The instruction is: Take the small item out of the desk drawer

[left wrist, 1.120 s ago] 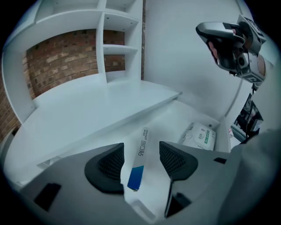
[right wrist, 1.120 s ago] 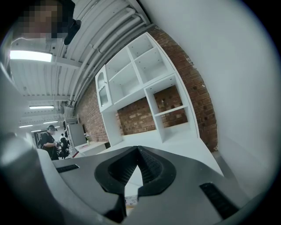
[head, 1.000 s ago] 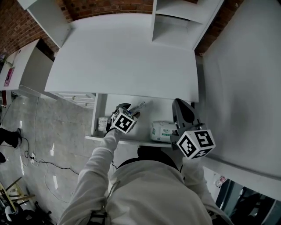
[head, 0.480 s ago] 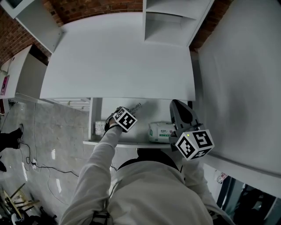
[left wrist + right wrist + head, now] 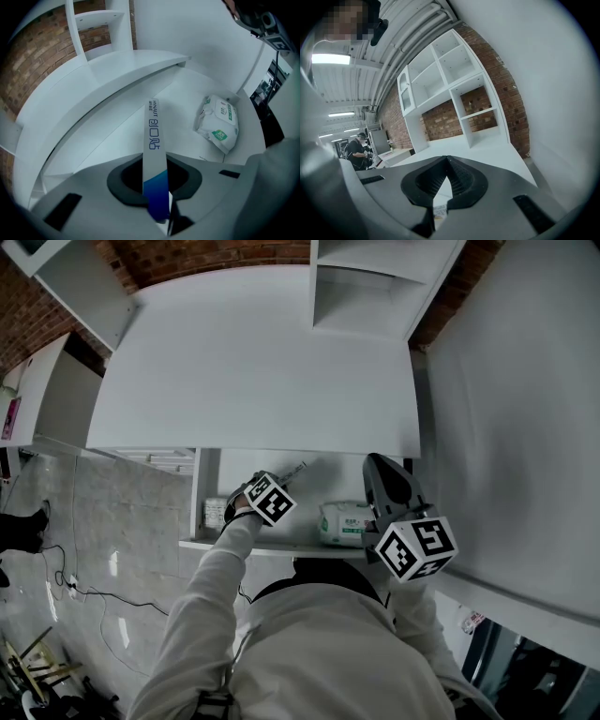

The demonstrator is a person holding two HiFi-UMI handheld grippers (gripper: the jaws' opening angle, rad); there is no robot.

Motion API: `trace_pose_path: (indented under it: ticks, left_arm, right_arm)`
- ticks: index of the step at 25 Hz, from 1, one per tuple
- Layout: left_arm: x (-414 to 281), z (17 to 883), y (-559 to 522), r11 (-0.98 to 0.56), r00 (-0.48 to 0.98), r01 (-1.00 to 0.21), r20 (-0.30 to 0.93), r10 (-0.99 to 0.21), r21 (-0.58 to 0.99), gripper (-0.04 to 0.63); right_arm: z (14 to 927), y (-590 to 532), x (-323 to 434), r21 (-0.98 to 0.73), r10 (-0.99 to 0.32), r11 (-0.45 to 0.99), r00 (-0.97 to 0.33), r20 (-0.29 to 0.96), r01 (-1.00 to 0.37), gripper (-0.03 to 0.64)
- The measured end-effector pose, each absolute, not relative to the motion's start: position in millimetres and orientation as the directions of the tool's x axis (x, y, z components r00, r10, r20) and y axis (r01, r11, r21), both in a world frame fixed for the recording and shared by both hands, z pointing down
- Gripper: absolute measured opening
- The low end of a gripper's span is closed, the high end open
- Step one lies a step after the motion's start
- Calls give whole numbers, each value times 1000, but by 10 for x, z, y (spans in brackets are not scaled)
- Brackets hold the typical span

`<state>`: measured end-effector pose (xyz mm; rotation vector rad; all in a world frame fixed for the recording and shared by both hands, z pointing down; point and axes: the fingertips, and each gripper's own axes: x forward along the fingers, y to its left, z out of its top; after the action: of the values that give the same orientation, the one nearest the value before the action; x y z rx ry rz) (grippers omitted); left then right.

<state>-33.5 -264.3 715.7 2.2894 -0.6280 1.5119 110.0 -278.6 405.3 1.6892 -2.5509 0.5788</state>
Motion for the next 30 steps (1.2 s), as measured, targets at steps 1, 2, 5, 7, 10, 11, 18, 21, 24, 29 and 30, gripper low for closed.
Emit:
trace_pose_path:
  ticks: [1, 2, 5, 7, 10, 11, 18, 21, 24, 29, 30]
  left_arm:
    - [-329, 7105, -2632, -851, 350, -525, 918, -188, 26, 75]
    - [-324, 7051, -2616, -852, 359, -523, 913, -194, 25, 75]
    - [-316, 6906, -2542, -859, 379, -512, 900, -213, 13, 74]
    - [-309, 6799, -2485, -860, 396, -510, 889, -229, 5, 72]
    - [-316, 6601, -2432, -850, 425, -527, 865, -266, -2, 72]
    - [-322, 6525, -2428, -844, 434, -537, 855, -284, -8, 72]
    - [-355, 5822, -2536, -774, 494, -632, 746, -447, -45, 72]
    - [-418, 5594, -2562, -744, 500, -666, 702, -507, -63, 72]
    - [-499, 5371, -2569, -716, 500, -694, 663, -558, -79, 72]
    - [-640, 5063, -2581, -669, 489, -736, 602, -631, -102, 72]
    - [-667, 5009, -2581, -658, 486, -746, 590, -645, -104, 72]
  right_arm:
    - [4044, -2788, 1082, -289, -882, 346, -415, 225, -893, 28]
    - [4037, -2789, 1065, -289, -880, 350, -418, 225, -891, 28]
    - [4042, -2780, 1023, -290, -875, 364, -432, 221, -885, 28]
    - [4050, -2763, 1006, -292, -872, 371, -439, 217, -882, 28]
    - [4042, -2732, 981, -292, -869, 381, -448, 211, -877, 28]
    - [4036, -2721, 972, -292, -868, 385, -451, 209, -876, 29]
    - [4009, -2645, 818, -292, -851, 426, -489, 193, -856, 28]
    - [3990, -2604, 721, -289, -840, 449, -510, 185, -845, 28]
    - [3953, -2558, 639, -286, -832, 467, -525, 179, -837, 28]
    - [3909, -2505, 548, -283, -823, 487, -542, 169, -826, 28]
    - [3903, -2494, 534, -282, -821, 490, -545, 167, -825, 28]
